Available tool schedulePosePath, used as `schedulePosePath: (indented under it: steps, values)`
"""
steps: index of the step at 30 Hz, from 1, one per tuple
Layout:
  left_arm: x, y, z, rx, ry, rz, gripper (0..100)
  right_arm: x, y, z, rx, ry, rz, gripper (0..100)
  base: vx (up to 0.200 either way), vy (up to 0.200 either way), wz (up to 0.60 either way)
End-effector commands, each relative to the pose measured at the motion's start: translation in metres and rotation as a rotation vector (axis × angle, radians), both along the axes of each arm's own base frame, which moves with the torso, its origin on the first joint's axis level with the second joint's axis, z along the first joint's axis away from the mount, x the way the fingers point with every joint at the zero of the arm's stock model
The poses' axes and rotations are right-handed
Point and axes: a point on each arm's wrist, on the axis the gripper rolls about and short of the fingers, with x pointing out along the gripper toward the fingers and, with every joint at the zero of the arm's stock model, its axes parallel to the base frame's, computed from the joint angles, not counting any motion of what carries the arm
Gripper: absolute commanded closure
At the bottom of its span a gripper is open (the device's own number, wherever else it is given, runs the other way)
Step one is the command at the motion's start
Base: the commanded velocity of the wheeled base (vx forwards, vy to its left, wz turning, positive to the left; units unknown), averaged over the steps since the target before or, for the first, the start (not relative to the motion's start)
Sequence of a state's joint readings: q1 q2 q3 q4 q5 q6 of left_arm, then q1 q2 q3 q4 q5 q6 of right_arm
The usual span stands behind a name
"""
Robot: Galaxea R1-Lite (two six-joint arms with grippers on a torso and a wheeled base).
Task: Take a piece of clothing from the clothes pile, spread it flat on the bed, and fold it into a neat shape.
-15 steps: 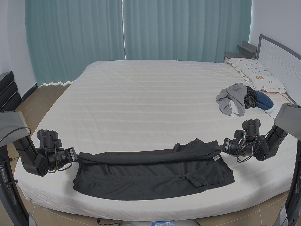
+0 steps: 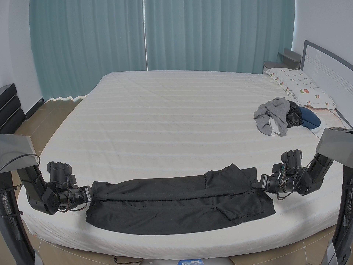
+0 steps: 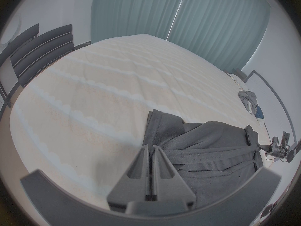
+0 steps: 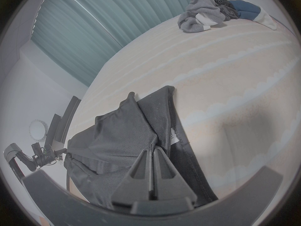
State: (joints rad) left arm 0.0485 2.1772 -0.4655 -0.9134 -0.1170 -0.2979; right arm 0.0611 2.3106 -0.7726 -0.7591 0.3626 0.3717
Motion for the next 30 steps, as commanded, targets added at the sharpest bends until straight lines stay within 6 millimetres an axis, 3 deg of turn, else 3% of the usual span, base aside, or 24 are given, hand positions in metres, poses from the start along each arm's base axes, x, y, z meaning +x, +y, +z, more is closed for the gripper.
schedulePosePath:
  steps: [1, 2, 3, 8, 16, 26, 30]
  values:
    - [-0.001, -0.001, -0.005, 0.0, 0.021, -0.004, 100, -0.001, 0.001, -0.005, 0.001, 0.015, 0.002, 0, 0.0, 0.0, 0.0]
    - [-0.001, -0.001, -0.005, 0.0, 0.021, -0.004, 100, -0.001, 0.001, -0.005, 0.001, 0.015, 0.002, 0, 0.0, 0.0, 0.0]
    - [-0.001, -0.002, -0.004, 0.0, 0.016, -0.007, 0, -0.001, 0.001, -0.006, 0.001, 0.016, 0.003, 0, 0.0, 0.0, 0.0]
    - [-0.003, -0.005, -0.003, -0.005, 0.017, -0.012, 0, -0.001, 0.0, 0.002, 0.021, 0.002, 0.002, 0, 0.0, 0.0, 0.0]
    - [-0.003, -0.003, 0.012, -0.009, -0.033, 0.003, 0, -0.003, -0.004, 0.033, 0.137, -0.046, -0.035, 0, 0.0, 0.0, 0.0]
    - [0.014, 0.0, 0.03, -0.121, -0.115, 0.11, 0, 0.004, -0.008, 0.029, 0.224, -0.026, -0.116, 0, 0.0, 0.0, 0.0]
    - [0.033, 0.001, 0.014, -0.177, -0.093, 0.162, 0, 0.005, -0.009, 0.03, 0.264, -0.022, -0.147, 0, 0.0, 0.0, 0.0]
